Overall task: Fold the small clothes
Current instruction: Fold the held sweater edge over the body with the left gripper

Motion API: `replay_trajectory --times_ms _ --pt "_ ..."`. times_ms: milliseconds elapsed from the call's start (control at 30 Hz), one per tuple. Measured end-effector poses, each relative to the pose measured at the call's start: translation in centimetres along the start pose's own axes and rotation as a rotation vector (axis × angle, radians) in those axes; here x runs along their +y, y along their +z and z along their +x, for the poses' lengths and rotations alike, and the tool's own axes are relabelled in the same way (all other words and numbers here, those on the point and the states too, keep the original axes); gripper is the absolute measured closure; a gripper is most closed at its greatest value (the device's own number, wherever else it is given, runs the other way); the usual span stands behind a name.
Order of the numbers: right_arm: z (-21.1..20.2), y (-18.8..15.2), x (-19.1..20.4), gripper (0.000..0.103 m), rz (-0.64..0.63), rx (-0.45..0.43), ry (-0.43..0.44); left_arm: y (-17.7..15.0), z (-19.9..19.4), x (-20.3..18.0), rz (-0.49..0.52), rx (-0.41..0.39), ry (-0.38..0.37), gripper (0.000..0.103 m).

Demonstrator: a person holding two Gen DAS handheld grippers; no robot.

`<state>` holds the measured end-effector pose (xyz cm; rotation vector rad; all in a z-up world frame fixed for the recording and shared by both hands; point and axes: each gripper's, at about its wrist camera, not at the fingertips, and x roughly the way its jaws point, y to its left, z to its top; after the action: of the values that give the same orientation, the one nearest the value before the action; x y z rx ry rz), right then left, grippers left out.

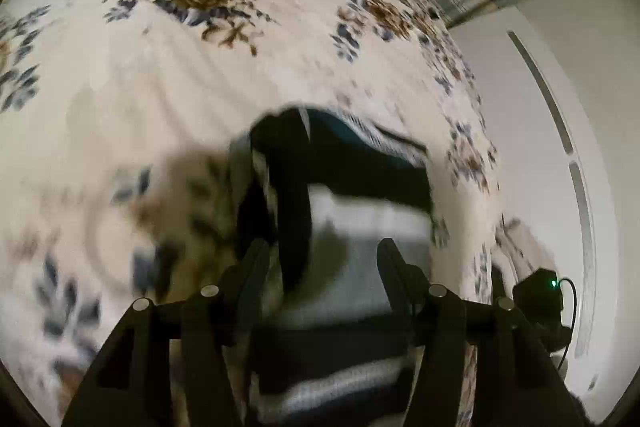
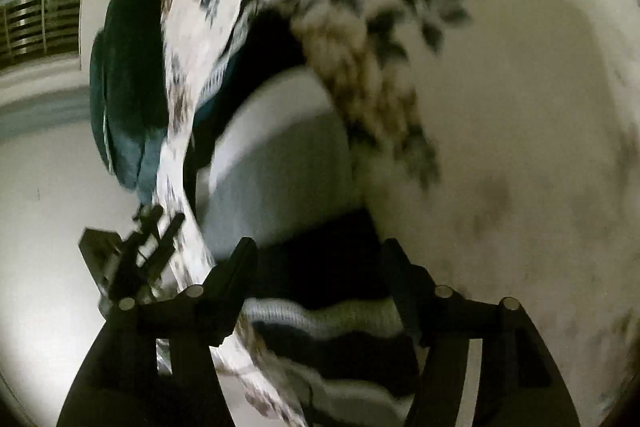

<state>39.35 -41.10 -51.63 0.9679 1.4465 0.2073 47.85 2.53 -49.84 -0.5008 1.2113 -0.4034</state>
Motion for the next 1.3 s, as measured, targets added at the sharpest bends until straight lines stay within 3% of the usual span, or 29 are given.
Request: replay_trajectory --times_ms 167,267,367,467,533,600,767,800,867,933,967,1000,1167,1300 --pt "-1.1 -8.2 -1.6 0.037 -0.01 0.103 -0.06 -8.4 -4.2 0.0 -0.028 0.08 0.049 0.05" --pt "-1.7 -13.5 -4.1 0.037 0.003 0.157 -0.139 -14.6 -5.8 0.9 -0.059 0.146 0.105 0.048" --pt "-1.2 -19.3 -7.7 0.037 0.065 0.235 -0.138 -20.5 -6.0 2.7 -0.121 0.21 0.152 0.047" --pt "0.0 -23.9 -11.0 0.037 0.073 0.275 -0.166 -25.7 -5.4 4.8 -0.159 0.23 0.162 0.047" --pt "1.1 -26.5 -12.7 0.037 0.081 0.29 -0.145 -28.8 -4.2 6.3 -0.199 0.284 0.162 0.047" --pt "2.2 -28.2 -13.7 0.037 0.086 0.297 -0.107 -30.6 -4.1 6.6 -0.218 0.293 0.116 0.047" --pt "5.0 -30.5 -14.5 0.037 0.066 0.311 -0.029 -32.7 -3.9 6.4 -0.261 0.272 0.018 0.05" --pt "5.5 -30.5 -14.2 0.037 0.057 0.311 -0.02 -32.8 -3.9 6.1 -0.261 0.262 0.005 0.058" --pt "6.3 -31.0 -14.1 0.037 0.045 0.308 -0.008 -33.1 -3.7 5.5 -0.243 0.272 0.014 0.094" --pt "6.5 -31.3 -13.9 0.046 0.051 0.294 0.005 -33.2 -4.4 4.8 -0.225 0.248 0.032 0.095" --pt "6.4 -31.5 -13.9 0.079 0.06 0.278 0.004 -33.4 -4.8 4.6 -0.233 0.238 0.036 0.095" --pt "6.4 -31.5 -13.7 0.091 0.072 0.272 0.015 -33.5 -5.3 4.5 -0.248 0.225 0.031 0.095" --pt "4.1 -32.4 -12.7 0.093 0.107 0.218 0.074 -33.0 -8.3 3.7 -0.29 0.181 -0.011 0.095" --pt "1.7 -32.1 -10.3 0.093 0.071 0.186 0.12 -30.2 -9.9 1.5 -0.267 0.135 -0.036 0.095"
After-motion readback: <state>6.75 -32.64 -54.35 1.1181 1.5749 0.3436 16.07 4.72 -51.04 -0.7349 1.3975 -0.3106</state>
